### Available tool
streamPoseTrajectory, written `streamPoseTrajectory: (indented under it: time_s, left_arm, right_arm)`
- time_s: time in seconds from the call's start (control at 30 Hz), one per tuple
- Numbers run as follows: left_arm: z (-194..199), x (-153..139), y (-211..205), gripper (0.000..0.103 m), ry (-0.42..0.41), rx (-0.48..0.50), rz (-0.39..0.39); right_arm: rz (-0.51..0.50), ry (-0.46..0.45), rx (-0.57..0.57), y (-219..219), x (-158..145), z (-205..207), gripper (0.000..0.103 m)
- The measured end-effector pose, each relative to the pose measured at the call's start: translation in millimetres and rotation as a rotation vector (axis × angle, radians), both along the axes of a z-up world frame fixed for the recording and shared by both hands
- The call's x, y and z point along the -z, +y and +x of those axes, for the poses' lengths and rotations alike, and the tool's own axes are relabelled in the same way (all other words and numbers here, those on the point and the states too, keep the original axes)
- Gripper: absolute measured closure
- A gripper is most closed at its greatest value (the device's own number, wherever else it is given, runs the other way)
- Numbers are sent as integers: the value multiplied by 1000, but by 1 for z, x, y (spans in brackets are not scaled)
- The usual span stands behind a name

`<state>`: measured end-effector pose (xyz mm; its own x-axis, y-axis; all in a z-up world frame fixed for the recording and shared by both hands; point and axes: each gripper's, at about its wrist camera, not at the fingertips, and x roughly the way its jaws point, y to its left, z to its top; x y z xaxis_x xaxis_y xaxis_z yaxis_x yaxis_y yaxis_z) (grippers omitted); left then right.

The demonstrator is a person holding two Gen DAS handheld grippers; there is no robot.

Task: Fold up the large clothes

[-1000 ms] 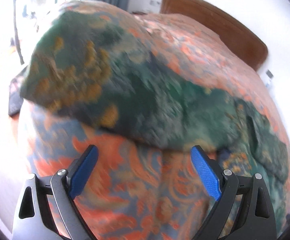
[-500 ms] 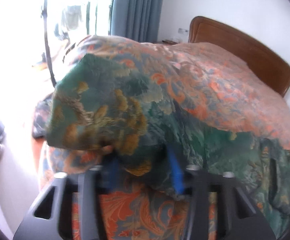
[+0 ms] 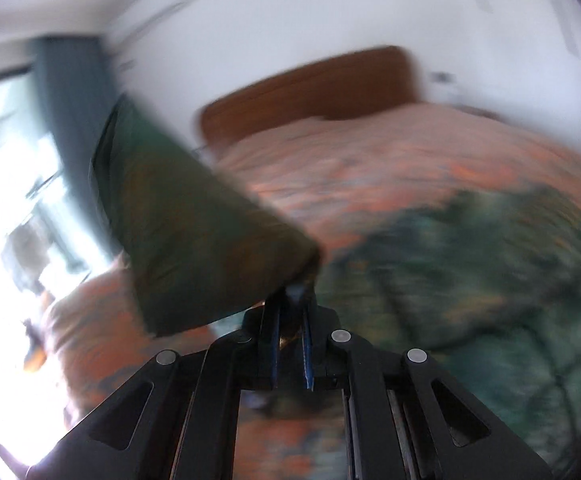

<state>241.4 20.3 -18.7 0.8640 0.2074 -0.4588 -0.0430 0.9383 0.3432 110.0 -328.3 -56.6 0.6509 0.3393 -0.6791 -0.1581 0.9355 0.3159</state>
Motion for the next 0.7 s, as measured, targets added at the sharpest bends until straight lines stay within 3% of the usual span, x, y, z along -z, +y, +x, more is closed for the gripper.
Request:
streamPoseTrajectory:
  time_s: [0.13, 0.23, 0.33, 0.43, 0.5, 0.53, 0.57, 0.7]
  left_arm:
    - [22, 37, -55, 96, 136, 109, 21]
    - [37, 69, -72, 96, 250, 128, 0]
    - [37, 85, -78, 95, 302, 120, 5]
    - [32, 90, -78, 87, 317, 130, 5]
    - [27, 89, -77, 63, 319, 145, 5]
    - [22, 87, -76, 42, 314, 156, 2]
    - [14, 84, -74, 29, 298, 166, 1]
    - [-4, 83, -79, 24, 287, 215, 11]
  right_arm:
    - [8, -10, 20, -5, -8, -1, 28]
    - [0, -14, 33, -11, -10, -7, 28]
    - [-11, -8, 51, -20, -10, -14, 28]
    - [-16, 1, 70, -29, -7, -16, 28]
    - [-16, 7, 81, -33, -6, -16, 28]
    - [-16, 8, 84, -34, -5, -15, 28]
    - [-14, 10, 85, -35, -5, -14, 28]
    - [-4, 7, 72, -29, -7, -6, 28]
